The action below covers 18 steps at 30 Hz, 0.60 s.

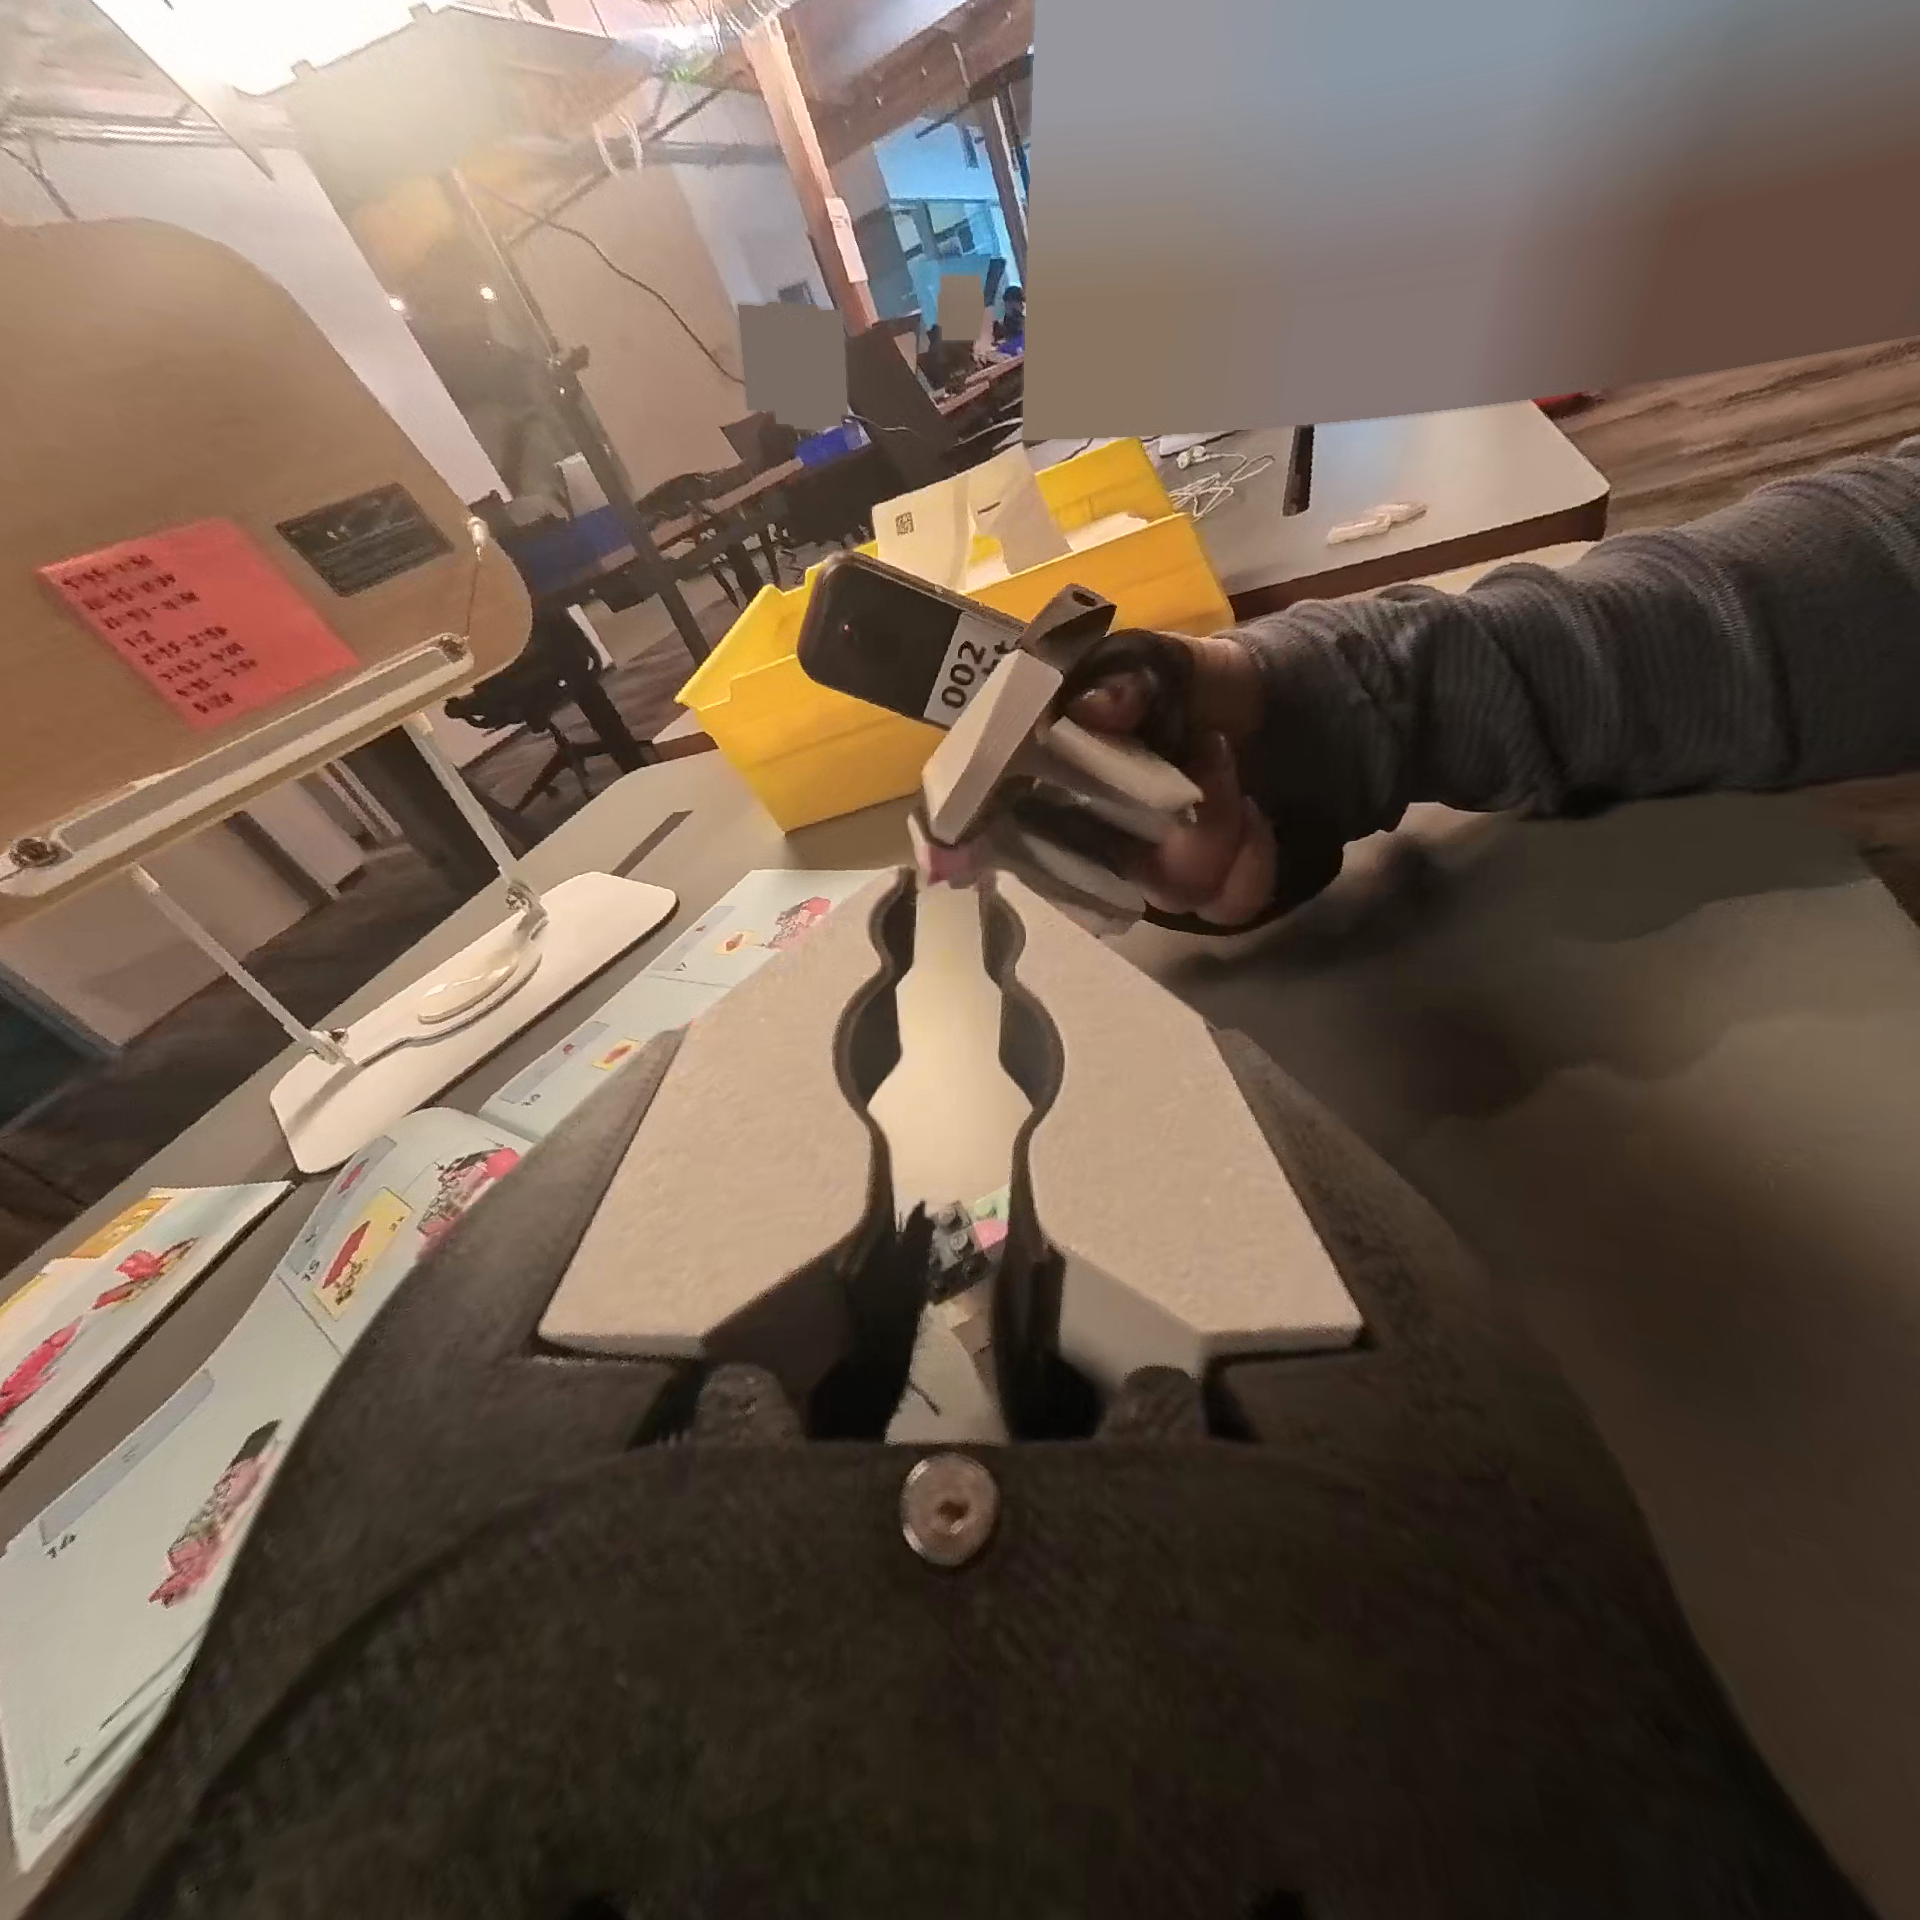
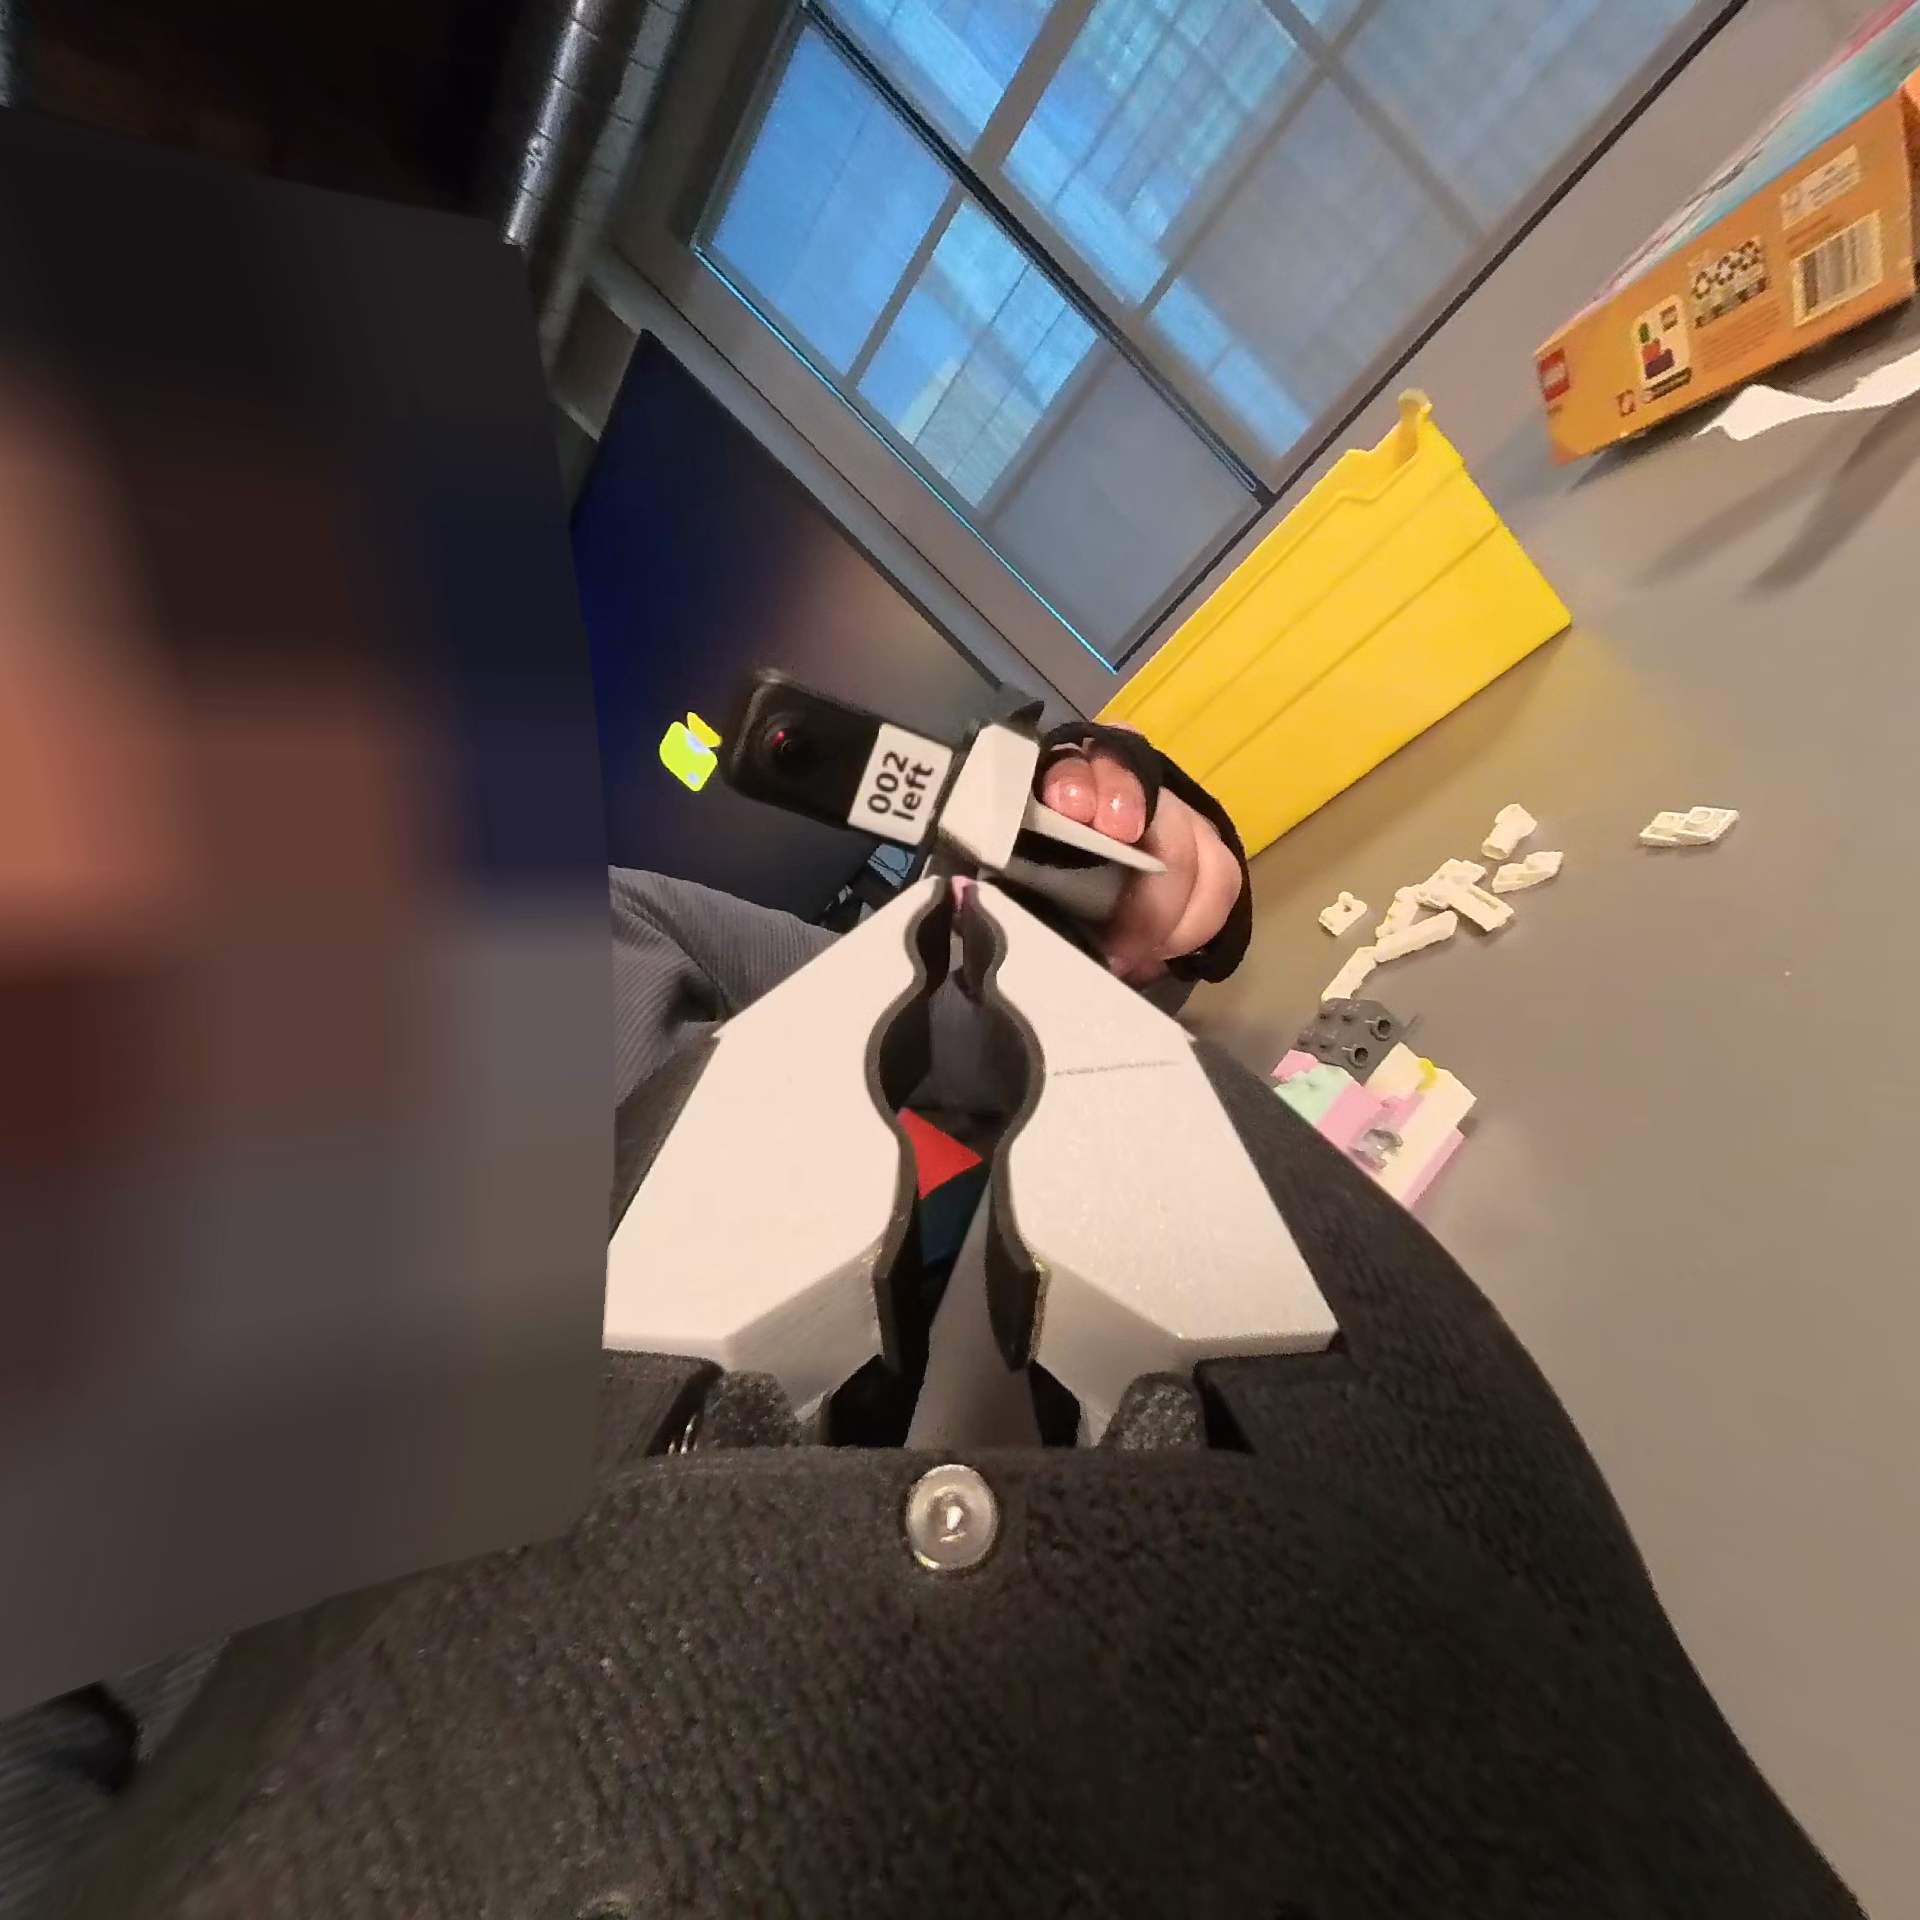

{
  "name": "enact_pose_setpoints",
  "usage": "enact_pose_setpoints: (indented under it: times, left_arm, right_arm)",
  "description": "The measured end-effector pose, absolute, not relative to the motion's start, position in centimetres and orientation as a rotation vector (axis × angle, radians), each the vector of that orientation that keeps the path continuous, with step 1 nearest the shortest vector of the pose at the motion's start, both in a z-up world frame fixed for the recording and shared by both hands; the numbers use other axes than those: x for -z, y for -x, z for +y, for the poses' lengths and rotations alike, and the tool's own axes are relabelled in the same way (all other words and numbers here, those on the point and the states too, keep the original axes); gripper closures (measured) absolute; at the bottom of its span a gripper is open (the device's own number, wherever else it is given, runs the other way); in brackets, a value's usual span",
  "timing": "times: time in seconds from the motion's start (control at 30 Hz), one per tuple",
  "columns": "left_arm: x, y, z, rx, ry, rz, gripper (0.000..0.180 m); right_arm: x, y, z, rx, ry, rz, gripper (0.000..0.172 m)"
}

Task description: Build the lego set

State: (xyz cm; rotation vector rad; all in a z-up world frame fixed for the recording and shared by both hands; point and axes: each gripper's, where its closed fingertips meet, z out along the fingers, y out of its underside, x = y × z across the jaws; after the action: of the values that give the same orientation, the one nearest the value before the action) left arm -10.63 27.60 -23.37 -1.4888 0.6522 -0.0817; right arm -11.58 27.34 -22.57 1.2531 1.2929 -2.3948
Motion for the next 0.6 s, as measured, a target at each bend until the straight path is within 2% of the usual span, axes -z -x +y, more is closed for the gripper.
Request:
enact_pose_setpoints:
  times: [0.03, 0.1, 0.3, 0.4, 0.5, 0.6]
  left_arm:
    - [23.4, 10.5, 27.6, 0.068, 1.484, 0.662, 0.171]
    - [23.3, 10.7, 27.6, 0.035, 1.479, 0.656, 0.177]
    - [24.0, 11.1, 28.0, 0.099, 1.526, 0.643, 0.178]
    - [23.7, 10.6, 27.7, 0.278, 1.529, 0.598, 0.178]
    - [23.0, 9.5, 27.1, 0.522, 1.511, 0.56, 0.164]
    - [22.7, 8.9, 26.6, 0.63, 1.486, 0.552, 0.165]
  right_arm:
    - [22.5, 11.6, 27.3, 2.397, -1.253, 1.294, 0.172]
    - [22.5, 11.6, 27.2, 2.397, -1.248, 1.3, 0.172]
    - [23.2, 11.9, 27.6, 2.41, -1.322, 1.444, 0.172]
    - [23.0, 11.5, 27.3, 2.452, -1.293, 1.682, 0.172]
    - [21.9, 10.6, 26.6, 2.518, -1.168, 1.762, 0.172]
    - [21.9, 10.3, 26.0, 2.51, -1.122, 1.799, 0.172]
